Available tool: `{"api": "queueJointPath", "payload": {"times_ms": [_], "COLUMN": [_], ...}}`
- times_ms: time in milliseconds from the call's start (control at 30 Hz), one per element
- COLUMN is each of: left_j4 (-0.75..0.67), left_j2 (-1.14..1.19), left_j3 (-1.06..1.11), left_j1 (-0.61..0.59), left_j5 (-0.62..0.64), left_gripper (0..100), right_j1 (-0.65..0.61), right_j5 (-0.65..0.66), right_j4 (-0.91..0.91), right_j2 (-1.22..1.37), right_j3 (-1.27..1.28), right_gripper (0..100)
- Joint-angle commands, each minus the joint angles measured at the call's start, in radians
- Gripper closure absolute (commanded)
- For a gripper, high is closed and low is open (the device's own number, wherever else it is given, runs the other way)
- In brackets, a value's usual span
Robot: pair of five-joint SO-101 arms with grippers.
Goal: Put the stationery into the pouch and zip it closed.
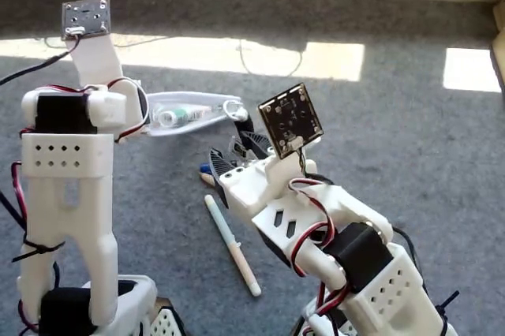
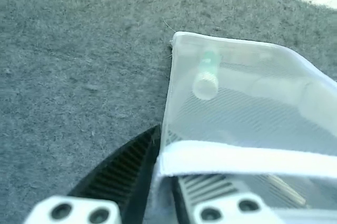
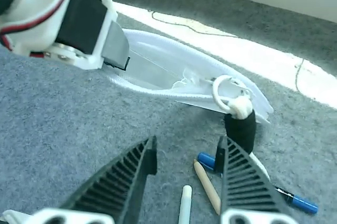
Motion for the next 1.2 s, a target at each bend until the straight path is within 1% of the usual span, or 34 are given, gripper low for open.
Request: {"api": "queueJointPath", "payload": {"times_ms": [0, 100, 200, 367, 467, 567, 767, 900, 1000, 1167], "left_j4": [-0.005, -0.005, -0.002, -0.008, -0.037, -0.046, -0.041, -0.041, -0.041, -0.049], "left_j2": [-0.010, -0.035, -0.107, -0.222, -0.252, -0.254, -0.252, -0.252, -0.252, -0.255], "left_j3": [-0.019, -0.022, -0.013, 0.056, 0.091, 0.102, 0.104, 0.104, 0.104, 0.125], "left_j1": [-0.054, -0.074, -0.096, -0.090, -0.090, -0.090, -0.090, -0.090, -0.090, -0.090], "left_j5": [0.003, 0.003, 0.003, 0.003, 0.003, 0.005, 0.005, 0.005, 0.005, 0.003], "left_gripper": [99, 99, 99, 99, 99, 99, 99, 99, 99, 99], "right_j1": [0.047, 0.110, 0.156, 0.211, 0.254, 0.268, 0.275, 0.349, 0.398, 0.412], "right_j5": [0.006, 0.005, 0.005, -0.002, -0.069, -0.107, -0.284, -0.393, -0.446, -0.519], "right_j4": [0.008, 0.008, 0.008, 0.008, 0.035, 0.081, 0.199, 0.206, 0.206, 0.208], "right_j2": [-0.010, -0.008, -0.008, 0.002, 0.090, 0.220, 0.450, 0.579, 0.673, 0.816], "right_j3": [-0.041, -0.041, -0.036, -0.035, -0.042, -0.104, -0.272, -0.338, -0.369, -0.429], "right_gripper": [82.6, 82.6, 82.6, 82.6, 82.6, 82.6, 82.6, 82.6, 82.6, 82.6]}}
